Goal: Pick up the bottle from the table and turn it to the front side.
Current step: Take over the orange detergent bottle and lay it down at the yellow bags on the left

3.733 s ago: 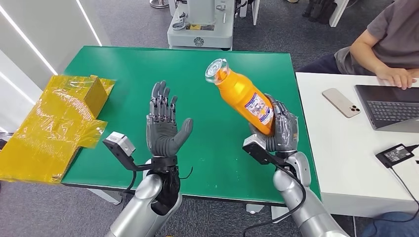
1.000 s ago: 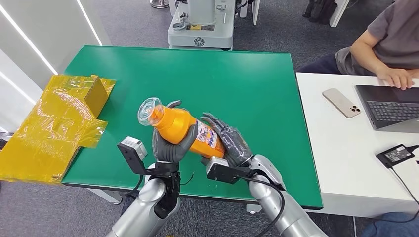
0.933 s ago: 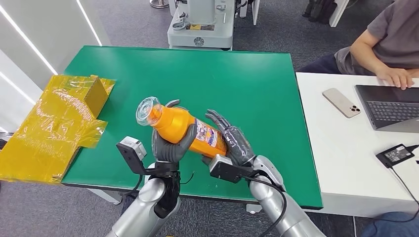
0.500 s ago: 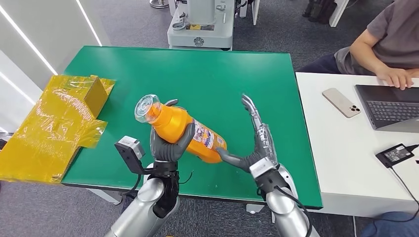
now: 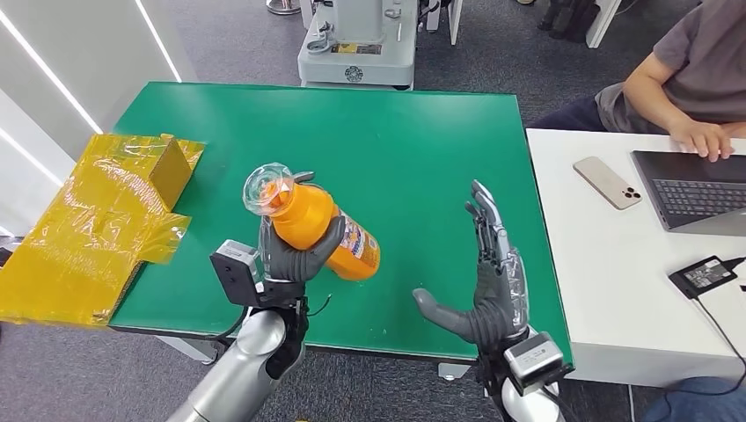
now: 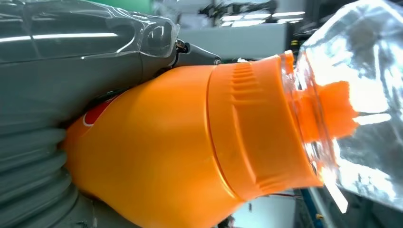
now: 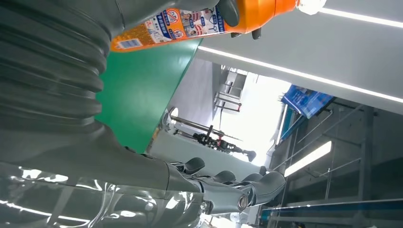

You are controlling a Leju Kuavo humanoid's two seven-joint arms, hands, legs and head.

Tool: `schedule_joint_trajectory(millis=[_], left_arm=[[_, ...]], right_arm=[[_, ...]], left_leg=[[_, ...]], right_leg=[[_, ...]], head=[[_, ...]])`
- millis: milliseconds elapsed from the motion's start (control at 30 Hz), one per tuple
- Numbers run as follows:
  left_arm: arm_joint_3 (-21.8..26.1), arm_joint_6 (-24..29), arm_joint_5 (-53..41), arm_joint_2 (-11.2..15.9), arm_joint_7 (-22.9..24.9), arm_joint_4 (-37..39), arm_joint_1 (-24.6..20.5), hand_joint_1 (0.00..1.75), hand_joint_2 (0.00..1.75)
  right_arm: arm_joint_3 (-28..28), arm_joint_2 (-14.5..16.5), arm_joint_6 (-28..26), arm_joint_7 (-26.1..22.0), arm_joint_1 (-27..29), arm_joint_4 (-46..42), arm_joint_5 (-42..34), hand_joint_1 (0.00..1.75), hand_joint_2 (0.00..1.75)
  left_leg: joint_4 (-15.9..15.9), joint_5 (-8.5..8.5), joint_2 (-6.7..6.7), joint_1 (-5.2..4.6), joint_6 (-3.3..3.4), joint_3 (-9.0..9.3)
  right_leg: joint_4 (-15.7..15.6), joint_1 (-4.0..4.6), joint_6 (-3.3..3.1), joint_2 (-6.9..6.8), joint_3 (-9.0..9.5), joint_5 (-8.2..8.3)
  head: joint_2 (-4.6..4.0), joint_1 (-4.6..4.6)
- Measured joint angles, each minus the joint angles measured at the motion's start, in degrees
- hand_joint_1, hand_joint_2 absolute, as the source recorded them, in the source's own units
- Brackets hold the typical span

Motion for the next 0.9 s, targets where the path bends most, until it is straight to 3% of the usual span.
schedule_joint_trajectory(millis=[233, 467, 700, 900], left_arm=[[1.8, 3.0, -12.7, 4.2, 3.9, -1.6, -0.6, 1.75, 1.75], [1.7, 5.6, -38.2, 13.6, 9.7, -1.0, -6.1, 1.75, 1.75], [0.8, 9.6, -59.9, 20.3, 17.5, 6.3, -11.0, 1.75, 1.75], [0.1, 10.4, -69.0, 22.5, 20.6, 14.5, -13.2, 1.75, 1.75]], right_arm=[[-1.6, 0.0, 1.2, 0.3, 2.3, -1.9, 2.6, 0.0, 1.75], [-3.1, 0.0, 4.4, -0.2, 3.5, -2.0, 3.0, 0.0, 1.75], [-4.4, 0.4, 5.9, -0.2, 4.1, -1.9, 3.6, 0.0, 1.75], [-5.1, 0.8, 6.8, -0.2, 4.9, -2.2, 4.3, 0.0, 1.75]], left_leg=[[0.0, 0.01, 0.01, 0.01, -0.01, 0.01], [0.0, 0.05, 0.04, 0.03, -0.07, 0.05], [0.0, 0.05, 0.11, 0.03, -0.08, 0.07], [0.0, 0.05, 0.11, 0.02, -0.08, 0.06]], right_leg=[[0.0, 0.01, -0.01, 0.01, 0.0, 0.0], [0.0, 0.02, -0.03, 0.04, 0.0, 0.01], [0.1, 0.02, -0.04, 0.11, -0.01, 0.01], [0.0, 0.02, -0.05, 0.11, -0.02, -0.01]], head=[[0.0, 0.01], [0.0, 0.02], [0.0, 0.02], [0.0, 0.02]])
